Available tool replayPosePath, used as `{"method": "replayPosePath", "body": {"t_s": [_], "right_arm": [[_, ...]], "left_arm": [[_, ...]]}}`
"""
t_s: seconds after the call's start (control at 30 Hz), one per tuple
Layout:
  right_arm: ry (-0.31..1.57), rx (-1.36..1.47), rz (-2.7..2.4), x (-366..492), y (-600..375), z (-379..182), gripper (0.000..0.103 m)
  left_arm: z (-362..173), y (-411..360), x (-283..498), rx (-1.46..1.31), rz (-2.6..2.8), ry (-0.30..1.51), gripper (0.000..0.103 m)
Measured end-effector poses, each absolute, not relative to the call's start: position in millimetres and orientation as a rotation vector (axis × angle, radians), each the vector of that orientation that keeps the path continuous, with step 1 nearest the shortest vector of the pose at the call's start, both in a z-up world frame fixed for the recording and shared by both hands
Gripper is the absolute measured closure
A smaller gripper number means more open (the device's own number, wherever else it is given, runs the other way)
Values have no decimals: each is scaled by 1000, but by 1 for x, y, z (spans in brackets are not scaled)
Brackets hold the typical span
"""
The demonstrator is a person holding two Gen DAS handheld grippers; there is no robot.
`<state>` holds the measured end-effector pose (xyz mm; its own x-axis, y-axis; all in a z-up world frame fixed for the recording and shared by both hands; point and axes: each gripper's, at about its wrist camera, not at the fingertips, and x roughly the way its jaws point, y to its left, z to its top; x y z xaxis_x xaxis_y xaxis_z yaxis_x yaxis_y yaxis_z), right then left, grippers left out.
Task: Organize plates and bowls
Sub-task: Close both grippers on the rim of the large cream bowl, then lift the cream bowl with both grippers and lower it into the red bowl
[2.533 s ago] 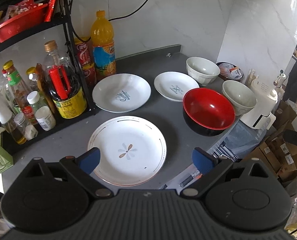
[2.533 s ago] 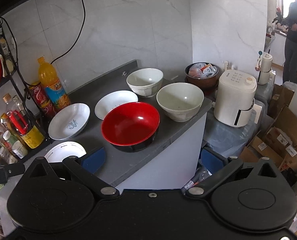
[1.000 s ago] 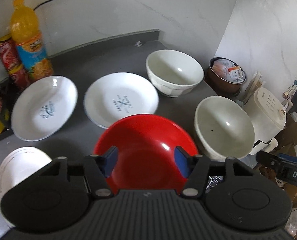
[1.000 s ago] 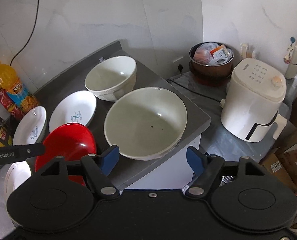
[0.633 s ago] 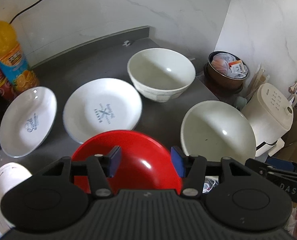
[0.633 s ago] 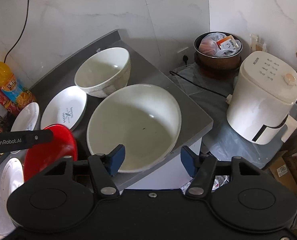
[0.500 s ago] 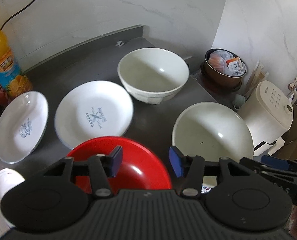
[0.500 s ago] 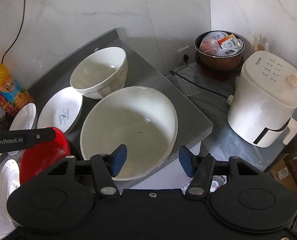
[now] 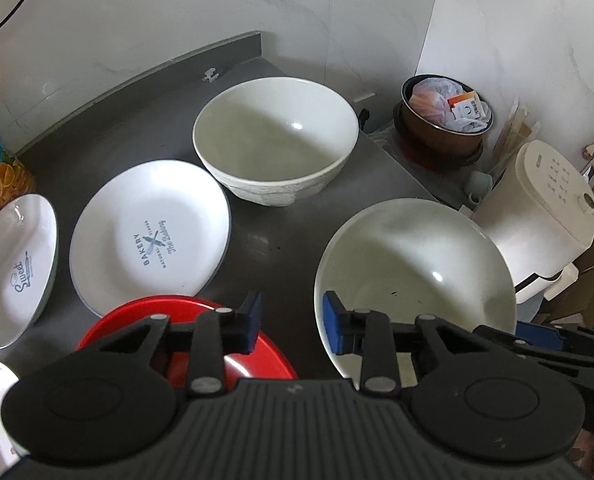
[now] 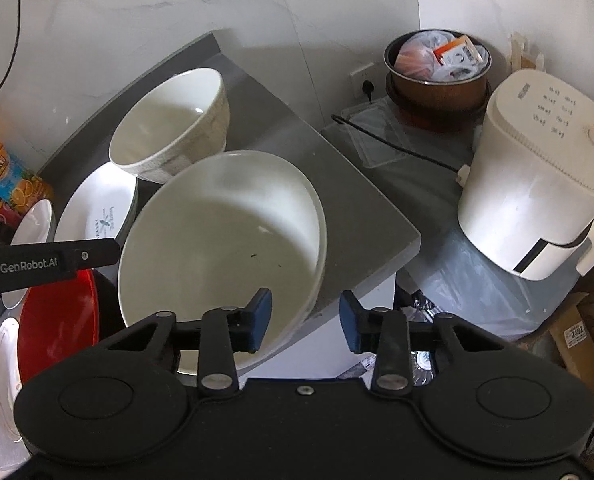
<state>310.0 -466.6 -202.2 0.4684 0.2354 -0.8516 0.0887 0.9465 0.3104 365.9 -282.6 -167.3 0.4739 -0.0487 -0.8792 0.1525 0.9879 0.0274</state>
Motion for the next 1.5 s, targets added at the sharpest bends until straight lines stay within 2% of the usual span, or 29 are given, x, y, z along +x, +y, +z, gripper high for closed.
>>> {"method": "replayPosePath", "body": {"t_s": [0.37,0.5,0.57,0.63,0.67,0.93,1.5], "right_arm": [[1101,352,113,316,-467,-214,71],[1108,354,118,320,-466,-219,72],[1112,355,125,322,-465,-222,72],[1111,356,132,323,-465,-224,77],[1109,355,141,324,-464,-225,80],[1068,334,123,319,-463,-214,82],[974,309,108,292,-431,-149,81]], "left_arm": [[-187,-282,378,77,-116,1115,75],[-196,-285,382,65,-125,1137,83],[-199,-287,384,49,-133,1149,91],[-201,-291,383,57,-143,1144,97],[-201,-291,383,54,-136,1141,97],[-195,-289,381,14,-148,1138,97],[-123,-247,350,-31,-189,1010,98]]}}
